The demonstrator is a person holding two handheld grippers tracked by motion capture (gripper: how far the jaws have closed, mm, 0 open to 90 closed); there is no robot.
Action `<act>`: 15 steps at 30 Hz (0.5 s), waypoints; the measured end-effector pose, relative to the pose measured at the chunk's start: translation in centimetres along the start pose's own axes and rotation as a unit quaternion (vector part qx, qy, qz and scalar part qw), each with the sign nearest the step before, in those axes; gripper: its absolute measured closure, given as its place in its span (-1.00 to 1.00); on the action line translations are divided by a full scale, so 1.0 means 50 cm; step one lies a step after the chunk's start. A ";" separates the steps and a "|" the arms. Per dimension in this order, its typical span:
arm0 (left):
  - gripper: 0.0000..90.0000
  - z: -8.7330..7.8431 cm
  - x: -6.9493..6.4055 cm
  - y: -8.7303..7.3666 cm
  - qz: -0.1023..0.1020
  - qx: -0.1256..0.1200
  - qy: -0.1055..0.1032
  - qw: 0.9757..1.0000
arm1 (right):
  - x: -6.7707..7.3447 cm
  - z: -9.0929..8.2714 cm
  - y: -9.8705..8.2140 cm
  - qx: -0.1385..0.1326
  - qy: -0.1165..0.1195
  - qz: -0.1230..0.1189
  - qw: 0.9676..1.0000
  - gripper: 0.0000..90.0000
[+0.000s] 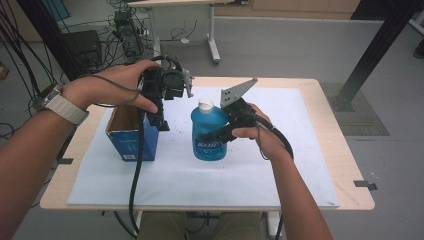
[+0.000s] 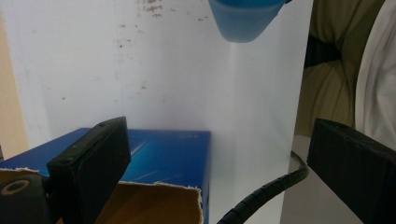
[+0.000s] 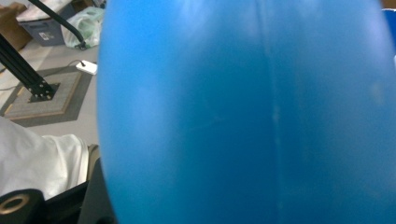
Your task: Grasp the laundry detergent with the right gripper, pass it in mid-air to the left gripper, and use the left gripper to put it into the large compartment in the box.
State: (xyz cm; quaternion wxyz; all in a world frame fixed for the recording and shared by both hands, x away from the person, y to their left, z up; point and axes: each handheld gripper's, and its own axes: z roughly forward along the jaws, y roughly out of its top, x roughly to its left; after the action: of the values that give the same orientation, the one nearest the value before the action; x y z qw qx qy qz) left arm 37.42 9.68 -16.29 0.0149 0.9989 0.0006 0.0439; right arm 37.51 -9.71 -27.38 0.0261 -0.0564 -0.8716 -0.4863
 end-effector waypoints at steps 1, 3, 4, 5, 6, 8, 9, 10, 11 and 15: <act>-0.87 -0.001 0.000 0.001 0.001 0.000 0.000 1.000 | 0.000 0.003 0.002 0.002 0.000 -0.001 1.000 -0.05; -0.87 -0.003 -0.001 0.003 0.000 0.000 -0.002 1.000 | -0.001 0.005 0.004 0.002 0.002 0.000 1.000 -0.05; -0.87 -0.004 -0.001 0.004 0.000 0.001 -0.001 1.000 | 0.000 0.006 0.005 0.001 0.002 -0.001 1.000 -0.05; -0.87 -0.006 -0.001 0.005 0.001 0.002 0.000 1.000 | 0.000 0.006 0.006 0.002 0.002 -0.003 1.000 -0.05; -0.87 -0.008 -0.001 0.006 0.001 0.001 0.000 1.000 | -0.001 0.007 0.008 0.002 0.001 -0.005 1.000 -0.05; -0.87 -0.011 -0.001 0.008 0.000 0.001 0.000 1.000 | -0.001 0.008 0.010 0.005 0.001 -0.005 1.000 -0.05; -0.87 -0.013 -0.002 0.009 0.000 0.001 0.000 1.000 | -0.001 0.009 0.011 0.005 0.001 -0.005 1.000 -0.05; -0.87 -0.015 -0.002 0.010 0.001 0.002 0.000 1.000 | -0.001 0.009 0.012 0.006 0.002 -0.005 1.000 -0.04; -0.86 -0.016 -0.002 0.011 0.002 0.002 0.000 1.000 | -0.001 0.010 0.013 0.007 0.002 -0.007 1.000 -0.05; -0.86 -0.022 -0.003 0.017 0.003 0.003 0.001 1.000 | -0.001 0.012 0.016 0.009 0.000 -0.007 1.000 -0.04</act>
State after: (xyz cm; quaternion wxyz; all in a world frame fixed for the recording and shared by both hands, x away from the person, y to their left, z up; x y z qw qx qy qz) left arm 37.18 8.85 -15.19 0.0117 0.9989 -0.0026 0.0453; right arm 37.69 -8.80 -27.03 0.0231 -0.0497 -0.8764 -0.4785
